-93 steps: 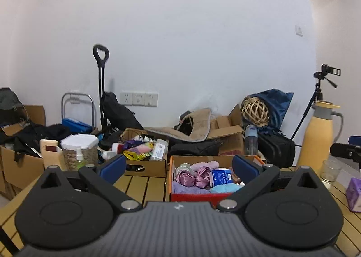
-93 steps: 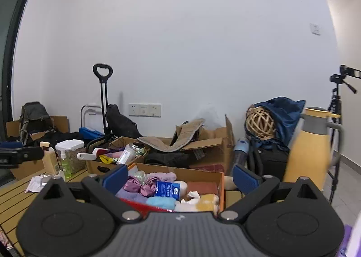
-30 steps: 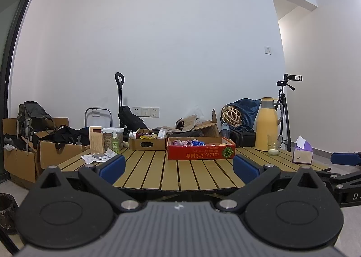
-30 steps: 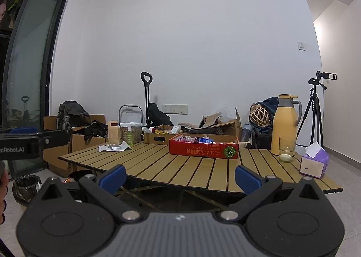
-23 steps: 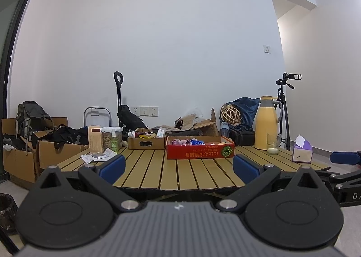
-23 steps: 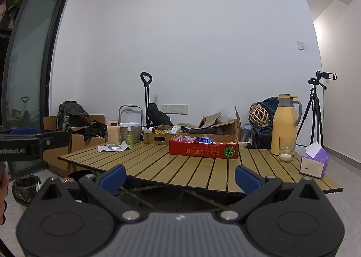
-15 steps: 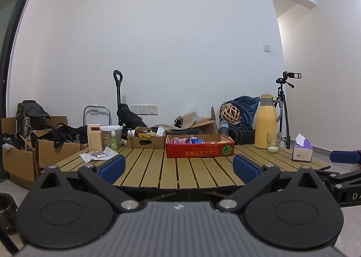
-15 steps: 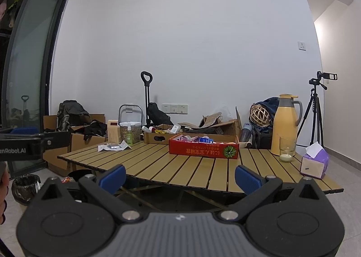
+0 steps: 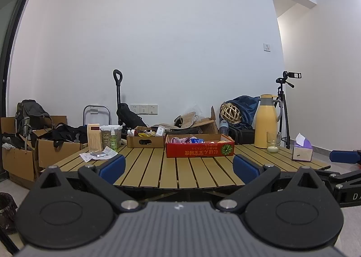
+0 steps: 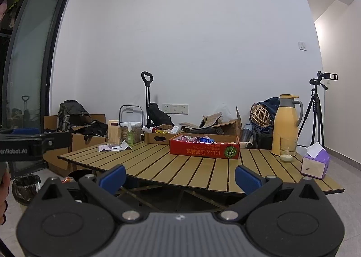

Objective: Organize soft objects

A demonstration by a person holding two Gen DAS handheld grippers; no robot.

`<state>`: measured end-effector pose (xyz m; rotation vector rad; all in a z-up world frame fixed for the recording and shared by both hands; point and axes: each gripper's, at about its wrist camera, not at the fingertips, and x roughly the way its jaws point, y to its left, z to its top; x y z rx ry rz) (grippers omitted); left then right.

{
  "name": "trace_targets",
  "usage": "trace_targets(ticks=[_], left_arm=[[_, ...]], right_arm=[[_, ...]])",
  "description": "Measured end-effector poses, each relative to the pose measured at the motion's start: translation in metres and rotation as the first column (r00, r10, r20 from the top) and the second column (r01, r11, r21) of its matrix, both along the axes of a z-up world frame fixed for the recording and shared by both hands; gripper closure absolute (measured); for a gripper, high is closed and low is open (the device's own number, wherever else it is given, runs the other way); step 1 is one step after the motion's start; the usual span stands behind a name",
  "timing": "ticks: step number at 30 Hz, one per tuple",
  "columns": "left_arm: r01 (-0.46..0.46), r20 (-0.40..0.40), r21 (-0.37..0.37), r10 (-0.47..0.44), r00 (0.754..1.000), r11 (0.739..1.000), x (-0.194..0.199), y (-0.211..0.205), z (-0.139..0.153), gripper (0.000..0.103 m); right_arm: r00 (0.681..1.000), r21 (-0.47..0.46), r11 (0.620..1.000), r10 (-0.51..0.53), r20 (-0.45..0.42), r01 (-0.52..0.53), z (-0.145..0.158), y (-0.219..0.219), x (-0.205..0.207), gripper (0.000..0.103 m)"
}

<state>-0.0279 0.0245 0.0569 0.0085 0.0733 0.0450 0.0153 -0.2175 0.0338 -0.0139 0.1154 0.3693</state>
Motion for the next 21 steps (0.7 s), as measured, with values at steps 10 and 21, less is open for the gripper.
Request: trace_targets(ticks=[10,21], left_arm=[[0.002,-0.002,-0.006,-0.002,1.0,1.0,0.0017,0.0021,0.0014,0.0],[0.011,0.014,-0.023,-0.011,1.0,1.0,0.0069,0.0039,0.0011,0.0]], right_arm=[[1.0,-0.004,1.0,0.003,0.008,-0.003,-0.0005,0.0019,0.0015,0.0],[1.0,-0.009,1.0,0.008,0.019,-0.008,-0.0011,0.0043,0.0073,0.0]])
